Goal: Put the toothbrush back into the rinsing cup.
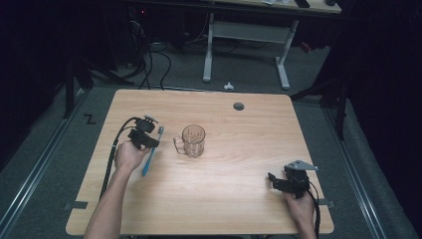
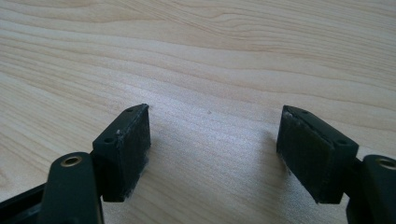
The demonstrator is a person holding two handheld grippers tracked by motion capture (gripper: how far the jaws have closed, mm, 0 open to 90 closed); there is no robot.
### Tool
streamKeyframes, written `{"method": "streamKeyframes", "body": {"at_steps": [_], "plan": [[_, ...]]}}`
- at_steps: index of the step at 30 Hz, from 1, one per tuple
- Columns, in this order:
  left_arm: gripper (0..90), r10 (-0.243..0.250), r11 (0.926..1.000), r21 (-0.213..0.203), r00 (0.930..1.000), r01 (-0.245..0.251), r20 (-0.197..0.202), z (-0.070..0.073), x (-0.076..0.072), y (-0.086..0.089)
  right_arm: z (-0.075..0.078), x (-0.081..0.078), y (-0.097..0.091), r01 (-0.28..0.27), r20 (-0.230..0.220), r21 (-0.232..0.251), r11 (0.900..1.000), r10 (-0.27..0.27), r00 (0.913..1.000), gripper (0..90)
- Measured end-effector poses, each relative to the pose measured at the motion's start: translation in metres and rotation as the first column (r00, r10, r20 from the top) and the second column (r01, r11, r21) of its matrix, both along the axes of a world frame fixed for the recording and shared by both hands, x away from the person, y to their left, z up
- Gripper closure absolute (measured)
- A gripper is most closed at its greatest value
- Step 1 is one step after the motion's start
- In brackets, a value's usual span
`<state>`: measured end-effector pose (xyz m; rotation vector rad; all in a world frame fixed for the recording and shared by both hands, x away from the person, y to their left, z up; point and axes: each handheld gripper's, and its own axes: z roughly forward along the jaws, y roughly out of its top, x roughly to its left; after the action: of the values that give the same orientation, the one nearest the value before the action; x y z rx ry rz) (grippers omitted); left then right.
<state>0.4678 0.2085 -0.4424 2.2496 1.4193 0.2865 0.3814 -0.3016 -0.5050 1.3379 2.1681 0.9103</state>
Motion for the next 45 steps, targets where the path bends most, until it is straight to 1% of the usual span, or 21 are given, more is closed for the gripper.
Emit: {"method": "streamKeyframes", "body": {"at_steps": [7, 9, 10, 11, 12, 13, 14, 15, 19, 22, 28, 30, 32, 33, 38, 39, 40, 41, 43, 44, 45], "plan": [[80.0, -0.011, 0.9997, -0.020, 0.9994, 0.011, 0.034, 0.011, -0.008, -0.003, 0.000, 0.000, 0.000, 0.001, 0.000, 0.000, 1.0000, -0.001, 1.0000, 26.2], [80.1, -0.012, 0.9990, -0.043, 0.9982, 0.014, 0.058, 0.015, -0.012, -0.003, 0.000, 0.000, 0.000, 0.001, 0.000, 0.000, 1.0000, -0.001, 1.0000, 26.2], [80.2, -0.013, 0.9979, -0.063, 0.9965, 0.019, 0.082, 0.020, -0.015, -0.002, 0.000, 0.000, 0.000, 0.001, 0.000, 0.000, 1.0000, -0.001, 1.0000, 26.2], [80.2, -0.013, 0.9979, -0.063, 0.9965, 0.019, 0.082, 0.020, -0.015, -0.002, 0.000, 0.000, 0.000, 0.001, 0.000, 0.000, 1.0000, -0.001, 1.0000, 26.2], [80.2, -0.011, 0.9964, -0.082, 0.9943, 0.020, 0.106, 0.024, -0.018, -0.002, 0.000, 0.000, 0.000, 0.001, 0.000, 0.000, 1.0000, -0.001, 1.0000, 26.2], [80.2, -0.011, 0.9964, -0.082, 0.9943, 0.020, 0.106, 0.024, -0.018, -0.002, 0.000, 0.000, 0.000, 0.001, 0.000, 0.000, 1.0000, -0.001, 1.0000, 26.2], [80.2, -0.015, 0.9955, -0.091, 0.9920, 0.026, 0.125, 0.027, -0.021, -0.002, 0.000, 0.000, 0.000, 0.001, 0.000, 0.000, 1.0000, -0.001, 1.0000, 26.2], [80.3, -0.015, 0.9955, -0.091, 0.9920, 0.026, 0.125, 0.027, -0.021, -0.002, 0.000, 0.000, 0.000, 0.001, 0.000, 0.000, 1.0000, -0.001, 1.0000, 26.2], [80.3, -0.017, 0.9938, -0.106, 0.9877, 0.033, 0.155, 0.032, -0.025, -0.003, 0.000, 0.000, 0.000, 0.000, 0.001, 0.000, 1.0000, 0.000, 1.0000, 26.2], [80.4, -0.021, 0.9920, -0.119, 0.9856, 0.041, 0.168, 0.034, -0.028, -0.004, 0.000, 0.000, 0.000, 0.001, 0.000, 0.000, 1.0000, -0.001, 1.0000, 26.2], [80.5, -0.040, 0.9910, -0.118, 0.9814, 0.063, 0.188, 0.038, -0.034, -0.008, 0.000, 0.000, 0.000, 0.001, 0.000, 0.000, 1.0000, -0.001, 1.0000, 26.2], [80.5, -0.043, 0.9894, -0.128, 0.9792, 0.069, 0.198, 0.040, -0.036, -0.009, 0.000, 0.000, 0.000, 0.001, 0.000, 0.000, 1.0000, -0.001, 1.0000, 26.2], [80.5, -0.045, 0.9878, -0.137, 0.9763, 0.075, 0.212, 0.042, -0.038, -0.010, 0.000, 0.000, 0.000, 0.005, 0.000, 0.001, 1.0000, -0.005, 1.0000, 26.3], [80.5, -0.043, 0.9858, -0.149, 0.9732, 0.078, 0.226, 0.043, -0.040, -0.012, 0.000, 0.000, 0.000, 0.008, 0.001, 0.000, 1.0000, -0.008, 1.0000, 26.3], [80.5, -0.048, 0.9843, -0.153, 0.9668, 0.089, 0.251, 0.045, -0.043, -0.015, 0.000, 0.000, 0.000, 0.008, 0.002, 0.000, 1.0000, -0.008, 1.0000, 26.3], [80.5, -0.047, 0.9834, -0.157, 0.9647, 0.090, 0.259, 0.046, -0.044, -0.015, 0.000, 0.001, 0.000, 0.005, 0.003, -0.002, 1.0000, -0.005, 1.0000, 26.3], [80.5, -0.043, 0.9824, -0.163, 0.9602, 0.091, 0.276, 0.048, -0.046, -0.015, 0.000, 0.000, 0.000, 0.008, 0.001, 0.000, 1.0000, -0.008, 1.0000, 26.3], [80.5, -0.043, 0.9824, -0.163, 0.9602, 0.091, 0.276, 0.048, -0.046, -0.015, 0.000, 0.000, 0.000, 0.008, 0.001, 0.000, 1.0000, -0.008, 1.0000, 26.3], [80.5, -0.041, 0.9815, -0.167, 0.9557, 0.093, 0.292, 0.050, -0.048, -0.015, 0.000, 0.000, 0.000, 0.008, 0.002, 0.000, 1.0000, -0.008, 1.0000, 26.2], [80.5, -0.043, 0.9808, -0.168, 0.9505, 0.099, 0.308, 0.052, -0.049, -0.016, 0.000, 0.000, 0.000, 0.008, 0.001, 0.000, 1.0000, -0.008, 1.0000, 26.2], [80.5, -0.043, 0.9805, -0.169, 0.9490, 0.100, 0.312, 0.052, -0.050, -0.016, 0.000, 0.000, 0.000, 0.008, 0.002, 0.000, 1.0000, -0.008, 1.0000, 26.2]]}}
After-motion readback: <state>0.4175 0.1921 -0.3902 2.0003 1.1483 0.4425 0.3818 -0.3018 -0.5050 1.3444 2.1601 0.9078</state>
